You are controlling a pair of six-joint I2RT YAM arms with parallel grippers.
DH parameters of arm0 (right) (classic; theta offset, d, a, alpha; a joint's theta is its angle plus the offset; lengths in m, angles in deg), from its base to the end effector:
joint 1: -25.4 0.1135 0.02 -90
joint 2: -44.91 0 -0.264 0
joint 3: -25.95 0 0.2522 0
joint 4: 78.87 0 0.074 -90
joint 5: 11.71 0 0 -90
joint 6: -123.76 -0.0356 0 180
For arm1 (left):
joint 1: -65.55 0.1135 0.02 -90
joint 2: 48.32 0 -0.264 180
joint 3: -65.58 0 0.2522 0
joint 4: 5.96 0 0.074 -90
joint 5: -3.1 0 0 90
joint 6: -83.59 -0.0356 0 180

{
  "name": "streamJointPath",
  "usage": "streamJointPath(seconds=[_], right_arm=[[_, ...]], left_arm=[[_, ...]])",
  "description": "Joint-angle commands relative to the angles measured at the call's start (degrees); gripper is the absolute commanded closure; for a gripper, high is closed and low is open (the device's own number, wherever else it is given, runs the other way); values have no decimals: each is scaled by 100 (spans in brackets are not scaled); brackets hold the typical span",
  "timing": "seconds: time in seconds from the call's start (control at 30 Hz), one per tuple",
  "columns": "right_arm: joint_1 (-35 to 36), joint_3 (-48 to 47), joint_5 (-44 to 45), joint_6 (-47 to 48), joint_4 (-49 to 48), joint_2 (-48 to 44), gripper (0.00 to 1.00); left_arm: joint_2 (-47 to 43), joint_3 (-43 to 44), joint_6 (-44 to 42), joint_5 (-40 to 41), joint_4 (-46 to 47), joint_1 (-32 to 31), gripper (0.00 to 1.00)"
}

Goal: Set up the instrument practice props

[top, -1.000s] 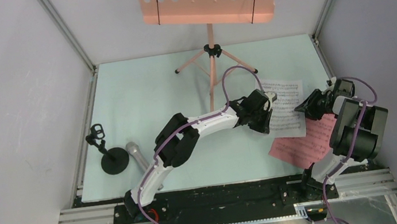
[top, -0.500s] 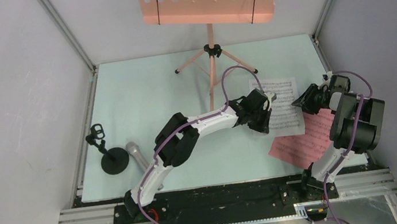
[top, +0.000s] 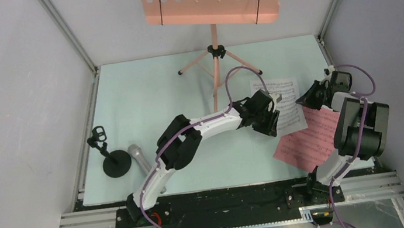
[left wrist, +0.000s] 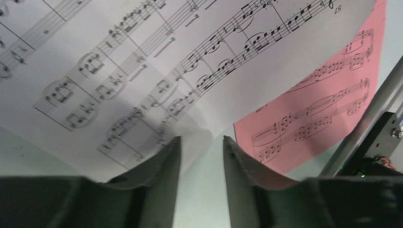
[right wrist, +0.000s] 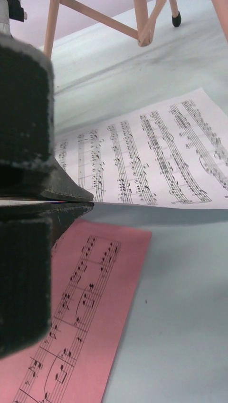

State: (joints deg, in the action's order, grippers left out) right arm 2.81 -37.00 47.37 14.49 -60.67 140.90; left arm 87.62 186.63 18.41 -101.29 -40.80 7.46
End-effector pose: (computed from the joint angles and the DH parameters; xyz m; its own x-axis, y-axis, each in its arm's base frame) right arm 0.3066 -0.1077 0.1570 -0.6689 0.5849 -0.4588 0.2683 0.7655 0.5848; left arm 0.2692 -0.4491 0.1495 -0.7469 0.4302 -0.5071 0.6541 0.6128 -0.4434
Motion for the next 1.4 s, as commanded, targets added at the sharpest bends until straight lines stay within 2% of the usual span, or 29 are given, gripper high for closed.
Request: streamJointPath(seconds=[0.0, 0.17, 0.37, 0.6, 0.63, 0.7, 0.93, 1.13, 1.2, 1.23, 1.3, 1.37], right_arm=[[164, -52, 411, 73, 65, -827, 100], [363, -424, 802, 174, 847, -1836, 100], [429, -1110, 723, -173, 1568, -2726, 100], [607, -1573, -453, -618, 1857, -3850, 100], [620, -1613, -756, -695, 1792, -4096, 100], [646, -1780, -1164, -1044, 1542, -4377, 100], [703, -2564, -2265, -1801, 505, -4945, 100], [726, -3025, -3240, -3284, -1737, -4869, 100], [759, -3335, -3374, -3594, -2146, -4727, 100], [792, -3400, -3436, -3674, -2333, -4639, 100], [876, -3589, -3503, -3766, -2610, -4493, 100], [1041, -3699, -3620, -3970, -3076, -4339, 100]], left_arm=[[-432, -119, -267, 384, -530, 216, 51], [-1375, -349, -427, 689, -530, 353, 35], [-2691, -765, -263, 625, -531, 743, 25], [-3925, -886, -284, 511, -531, 1053, 14], [-4121, -857, -285, 508, -529, 1080, 9], [-4392, -775, -320, 486, -532, 1171, 2], [-5082, -414, -172, 179, -533, 1529, 0], [-5152, 80, 312, -664, -535, 1891, 0], [-5176, 218, 872, -857, -534, 2033, 0], [-5188, 264, 1558, -957, -531, 2223, 0], [-5224, 390, 2278, -1305, -402, 2459, 0], [-5346, 475, 2386, -1401, -303, 2529, 0]])
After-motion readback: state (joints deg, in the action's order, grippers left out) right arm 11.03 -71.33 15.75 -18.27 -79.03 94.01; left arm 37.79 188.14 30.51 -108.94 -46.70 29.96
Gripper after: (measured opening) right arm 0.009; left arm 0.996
